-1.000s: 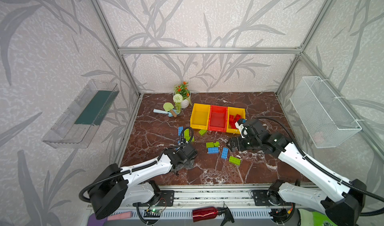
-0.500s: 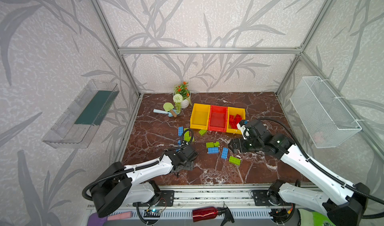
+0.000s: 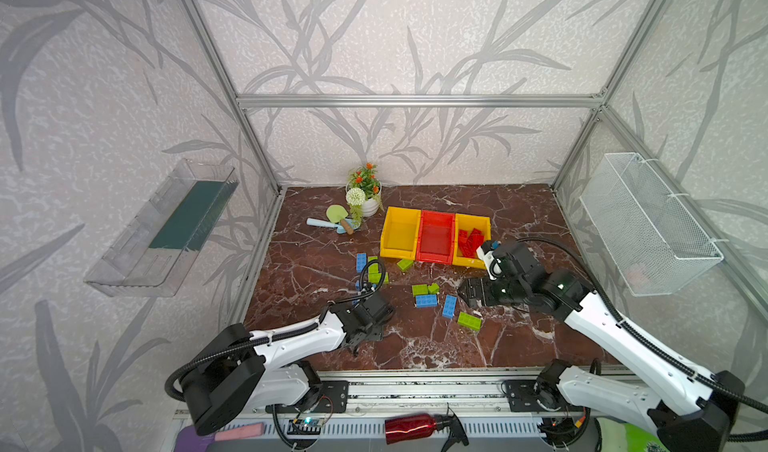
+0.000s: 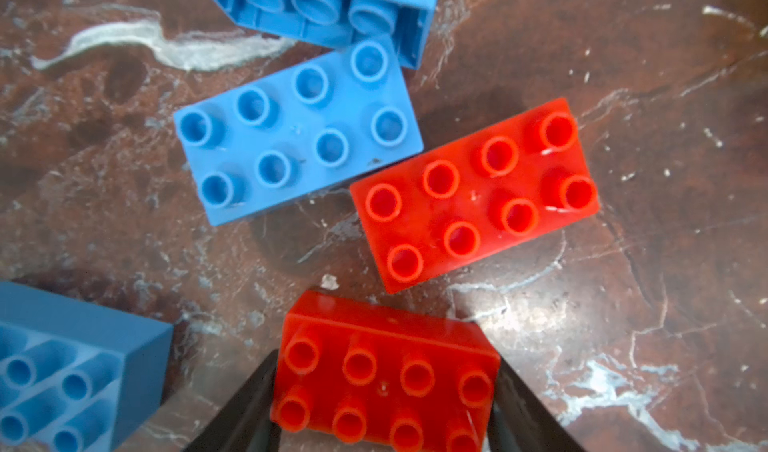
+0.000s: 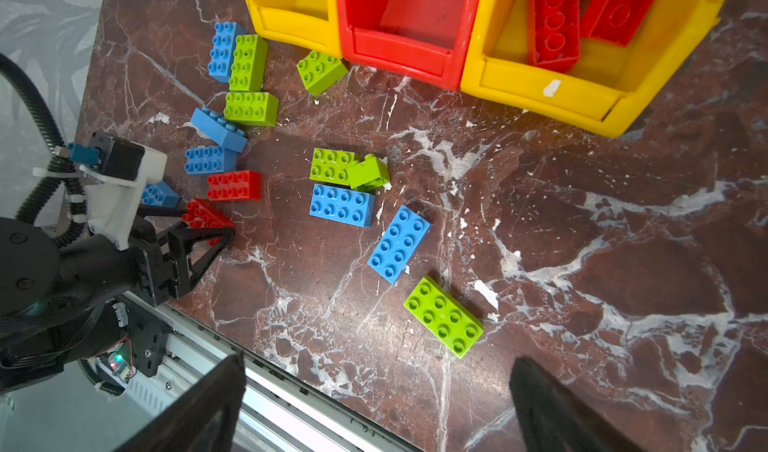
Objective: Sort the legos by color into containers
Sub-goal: 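Carry the red brick with the left gripper over the yellow bin and release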
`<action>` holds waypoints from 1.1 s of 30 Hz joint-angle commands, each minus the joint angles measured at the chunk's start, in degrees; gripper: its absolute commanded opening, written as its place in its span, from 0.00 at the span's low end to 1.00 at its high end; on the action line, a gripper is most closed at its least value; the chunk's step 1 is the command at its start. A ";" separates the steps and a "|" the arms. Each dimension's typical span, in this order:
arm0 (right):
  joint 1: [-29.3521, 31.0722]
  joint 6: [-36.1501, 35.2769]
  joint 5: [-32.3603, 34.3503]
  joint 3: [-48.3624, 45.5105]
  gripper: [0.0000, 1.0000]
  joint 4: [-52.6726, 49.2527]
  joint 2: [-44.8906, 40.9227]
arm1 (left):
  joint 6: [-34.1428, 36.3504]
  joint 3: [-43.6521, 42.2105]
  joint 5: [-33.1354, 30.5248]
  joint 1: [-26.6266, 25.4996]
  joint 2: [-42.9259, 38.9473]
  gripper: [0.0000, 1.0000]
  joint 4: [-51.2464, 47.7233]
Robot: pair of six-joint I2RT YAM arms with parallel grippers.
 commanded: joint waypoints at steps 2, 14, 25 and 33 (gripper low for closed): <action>0.22 0.84 1.57 -1.07 0.99 -3.03 -2.67 | -0.45 0.98 3.78 0.20 3.17 0.44 0.54; 0.25 2.63 6.33 -4.27 0.99 -6.43 -10.51 | 4.64 21.84 5.32 -1.20 6.55 0.30 -10.19; -0.83 8.44 14.56 -7.46 0.99 -14.15 -25.70 | 16.24 65.39 7.22 -1.22 35.33 0.28 -18.96; -1.07 11.12 16.09 -7.69 0.99 -17.19 -30.26 | 22.09 105.03 8.07 -1.39 61.44 0.28 -29.98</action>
